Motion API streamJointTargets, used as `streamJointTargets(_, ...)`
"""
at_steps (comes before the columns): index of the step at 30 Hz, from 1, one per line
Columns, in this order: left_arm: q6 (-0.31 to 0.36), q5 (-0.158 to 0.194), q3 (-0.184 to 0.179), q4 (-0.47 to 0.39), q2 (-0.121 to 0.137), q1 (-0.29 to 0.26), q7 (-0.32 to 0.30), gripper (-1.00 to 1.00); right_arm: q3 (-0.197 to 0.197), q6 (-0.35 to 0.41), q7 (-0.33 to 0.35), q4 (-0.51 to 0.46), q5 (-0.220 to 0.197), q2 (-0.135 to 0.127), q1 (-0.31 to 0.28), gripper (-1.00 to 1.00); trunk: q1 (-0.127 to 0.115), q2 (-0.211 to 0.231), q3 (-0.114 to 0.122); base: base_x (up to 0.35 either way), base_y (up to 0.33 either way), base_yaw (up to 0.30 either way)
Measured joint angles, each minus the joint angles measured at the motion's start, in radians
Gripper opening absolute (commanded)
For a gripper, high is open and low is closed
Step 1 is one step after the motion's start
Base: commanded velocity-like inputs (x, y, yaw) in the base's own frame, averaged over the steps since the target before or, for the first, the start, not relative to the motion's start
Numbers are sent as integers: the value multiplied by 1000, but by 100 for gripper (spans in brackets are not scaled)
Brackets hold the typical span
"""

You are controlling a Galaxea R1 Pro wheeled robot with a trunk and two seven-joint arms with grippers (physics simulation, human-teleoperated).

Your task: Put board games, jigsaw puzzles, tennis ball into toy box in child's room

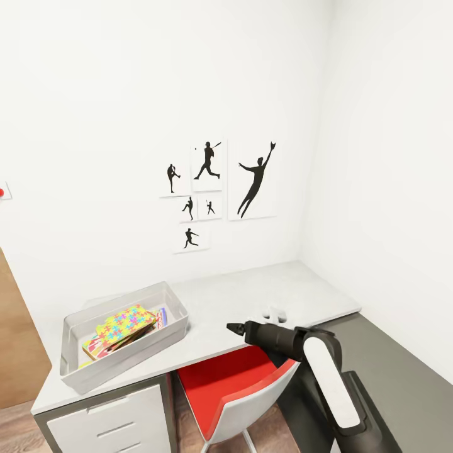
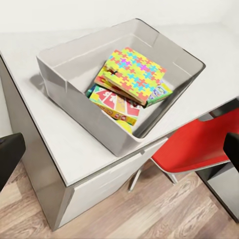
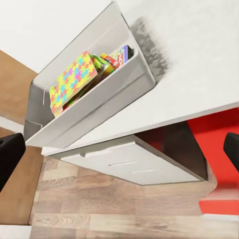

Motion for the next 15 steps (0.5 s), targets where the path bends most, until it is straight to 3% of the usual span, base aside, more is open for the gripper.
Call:
streamJointTargets(8,0,-1,0,0,-4,0,0,100,4,0,1,-1,0,-4,6,100,0,0,0,-3,0,0)
streamJointTargets(15,0,-1,-1,0,-6,0,0,100,7,0,2,-1,0,-6,6,100,0,0,0,-129,3,0)
